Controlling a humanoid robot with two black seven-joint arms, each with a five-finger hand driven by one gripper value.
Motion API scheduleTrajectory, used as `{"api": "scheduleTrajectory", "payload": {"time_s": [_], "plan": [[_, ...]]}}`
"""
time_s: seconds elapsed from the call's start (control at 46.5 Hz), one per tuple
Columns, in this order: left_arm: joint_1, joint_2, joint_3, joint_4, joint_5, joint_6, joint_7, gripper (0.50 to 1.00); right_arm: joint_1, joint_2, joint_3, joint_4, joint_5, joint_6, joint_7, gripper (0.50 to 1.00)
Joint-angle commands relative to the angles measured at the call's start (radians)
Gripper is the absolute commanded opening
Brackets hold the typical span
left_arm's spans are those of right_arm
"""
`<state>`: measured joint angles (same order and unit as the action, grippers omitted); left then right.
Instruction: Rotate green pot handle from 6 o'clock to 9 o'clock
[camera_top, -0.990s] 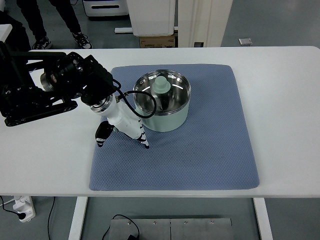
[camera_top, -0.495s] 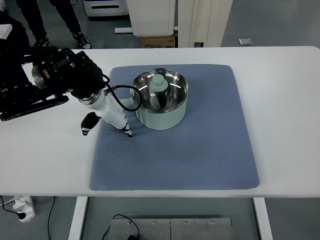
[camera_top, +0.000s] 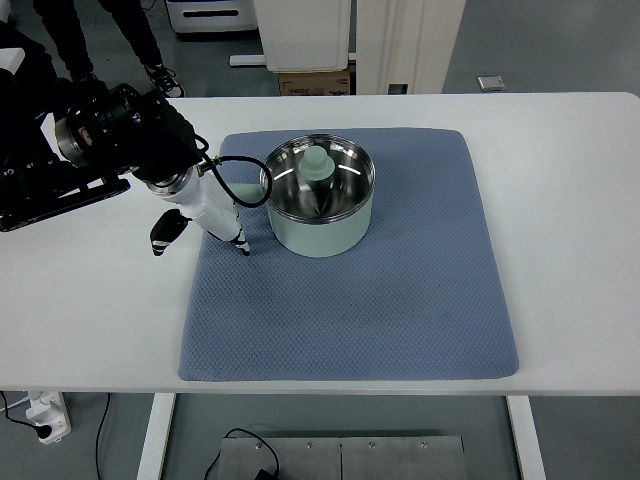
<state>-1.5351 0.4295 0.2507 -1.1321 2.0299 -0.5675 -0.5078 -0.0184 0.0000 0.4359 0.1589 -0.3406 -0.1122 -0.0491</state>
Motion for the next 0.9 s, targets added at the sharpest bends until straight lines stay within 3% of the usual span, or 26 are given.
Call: {"api": "scheduleTrajectory", "payload": {"time_s": [0.0, 0.323, 0.474, 0.882], "plan": [[-0.002, 0.0, -0.001, 0.009, 0.006, 0.0, -0.001, 1.0, 0.0, 0.0, 0.0, 0.001, 0.0, 0.0, 0.0, 1.0], [0.0, -0.006, 0.002, 0.017, 0.012, 0.0, -0.003, 1.0, 0.0, 0.0, 0.0, 0.001, 0.0, 0.0, 0.0, 1.0], [0.001, 0.0, 0.001, -0.012, -0.008, 0.001, -0.049, 1.0, 0.0, 0.0, 0.0, 0.001, 0.0, 0.0, 0.0, 1.0], [-0.002, 0.051, -0.091, -0.166, -0.365, -0.003, -0.052, 1.0, 0.0, 0.0, 0.0, 0.001, 0.0, 0.0, 0.0, 1.0]]}}
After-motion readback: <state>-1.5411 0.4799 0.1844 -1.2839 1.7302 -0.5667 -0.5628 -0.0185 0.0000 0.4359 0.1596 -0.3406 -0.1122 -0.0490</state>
